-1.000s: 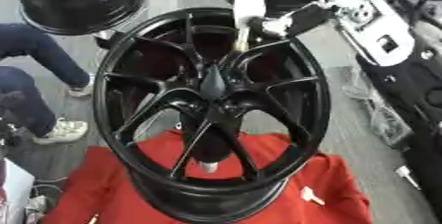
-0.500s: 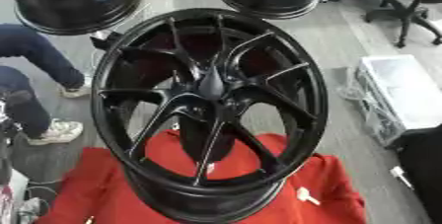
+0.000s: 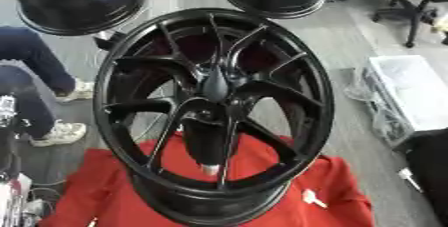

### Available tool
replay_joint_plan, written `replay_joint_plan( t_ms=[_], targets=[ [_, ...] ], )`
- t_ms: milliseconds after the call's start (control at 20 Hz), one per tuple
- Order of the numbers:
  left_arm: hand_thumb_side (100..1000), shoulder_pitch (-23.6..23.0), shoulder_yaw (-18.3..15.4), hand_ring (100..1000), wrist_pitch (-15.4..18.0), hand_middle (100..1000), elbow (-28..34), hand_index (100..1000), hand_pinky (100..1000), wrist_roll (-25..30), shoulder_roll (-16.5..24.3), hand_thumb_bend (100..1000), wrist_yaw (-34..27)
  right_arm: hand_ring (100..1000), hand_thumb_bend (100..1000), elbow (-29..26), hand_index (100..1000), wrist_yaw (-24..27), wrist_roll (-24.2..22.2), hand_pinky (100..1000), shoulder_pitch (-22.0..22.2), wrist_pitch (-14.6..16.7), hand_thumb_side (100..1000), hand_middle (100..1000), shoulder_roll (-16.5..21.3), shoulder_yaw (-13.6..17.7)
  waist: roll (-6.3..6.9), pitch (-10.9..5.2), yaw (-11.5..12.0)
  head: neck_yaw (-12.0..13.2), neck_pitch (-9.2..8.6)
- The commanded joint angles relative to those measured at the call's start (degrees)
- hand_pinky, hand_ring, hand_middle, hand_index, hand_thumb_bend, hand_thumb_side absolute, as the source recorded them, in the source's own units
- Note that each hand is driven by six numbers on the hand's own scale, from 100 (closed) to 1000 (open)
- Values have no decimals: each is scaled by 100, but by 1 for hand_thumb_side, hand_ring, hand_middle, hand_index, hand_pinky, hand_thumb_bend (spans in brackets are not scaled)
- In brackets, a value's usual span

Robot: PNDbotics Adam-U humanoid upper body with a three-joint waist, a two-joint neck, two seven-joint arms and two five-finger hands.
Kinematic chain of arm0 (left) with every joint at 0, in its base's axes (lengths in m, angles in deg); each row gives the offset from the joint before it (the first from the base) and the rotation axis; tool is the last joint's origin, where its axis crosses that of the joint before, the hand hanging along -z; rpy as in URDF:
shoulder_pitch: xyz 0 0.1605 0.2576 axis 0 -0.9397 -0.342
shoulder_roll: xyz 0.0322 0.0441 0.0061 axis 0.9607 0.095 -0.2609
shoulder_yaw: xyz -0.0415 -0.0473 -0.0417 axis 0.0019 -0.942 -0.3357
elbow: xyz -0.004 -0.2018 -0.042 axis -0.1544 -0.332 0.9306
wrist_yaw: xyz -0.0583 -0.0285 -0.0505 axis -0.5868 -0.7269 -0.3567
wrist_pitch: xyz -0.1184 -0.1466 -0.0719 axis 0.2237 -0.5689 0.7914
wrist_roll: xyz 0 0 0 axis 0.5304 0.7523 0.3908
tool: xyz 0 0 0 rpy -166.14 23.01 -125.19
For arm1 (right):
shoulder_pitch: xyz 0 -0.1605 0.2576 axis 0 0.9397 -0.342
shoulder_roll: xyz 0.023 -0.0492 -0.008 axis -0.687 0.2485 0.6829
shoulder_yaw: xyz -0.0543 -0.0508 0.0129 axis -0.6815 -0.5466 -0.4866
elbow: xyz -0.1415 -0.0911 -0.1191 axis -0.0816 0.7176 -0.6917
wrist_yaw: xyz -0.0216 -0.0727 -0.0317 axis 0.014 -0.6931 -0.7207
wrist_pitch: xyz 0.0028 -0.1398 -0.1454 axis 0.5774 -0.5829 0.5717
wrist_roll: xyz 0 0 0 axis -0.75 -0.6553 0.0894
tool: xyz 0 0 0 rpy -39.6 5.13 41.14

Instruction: Pull the pin out of the wheel hub.

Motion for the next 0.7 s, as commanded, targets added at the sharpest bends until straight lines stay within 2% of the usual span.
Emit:
replay_joint_plan(
  t_ms=[50, 250, 350, 500, 700],
  targets=[
    [862, 60, -47, 950, 11, 774, 97, 686, 697, -34, 126, 231, 3, 713, 466, 143, 694, -432, 115, 789, 339, -112, 257, 583, -381, 308, 8, -41, -12, 38, -12],
    [863, 67, -55, 950, 10, 774, 97, 686, 697, -44, 108, 231, -5, 794, 560, 467, 825, -798, -314, 821, 676, -206, 306, 759, -941, 376, 30, -36, -30, 34, -12],
    [863, 70, -56, 950, 9, 774, 97, 686, 697, -44, 98, 231, -6, 825, 608, 583, 873, -1038, -557, 835, 752, -250, 345, 809, -1127, 393, 36, -33, -36, 22, -12],
    [863, 66, -63, 950, 7, 775, 97, 686, 698, -49, 90, 231, -3, 848, 661, 646, 911, -1217, -716, 846, 808, -303, 407, 854, -1354, 453, 47, -28, -46, 17, -12],
    [863, 71, -66, 950, 6, 775, 101, 687, 697, -51, 83, 233, -7, 843, 627, 574, 919, -1168, -599, 847, 809, -312, 419, 853, -1568, 483, 46, -31, -46, 12, -12]
  ],
)
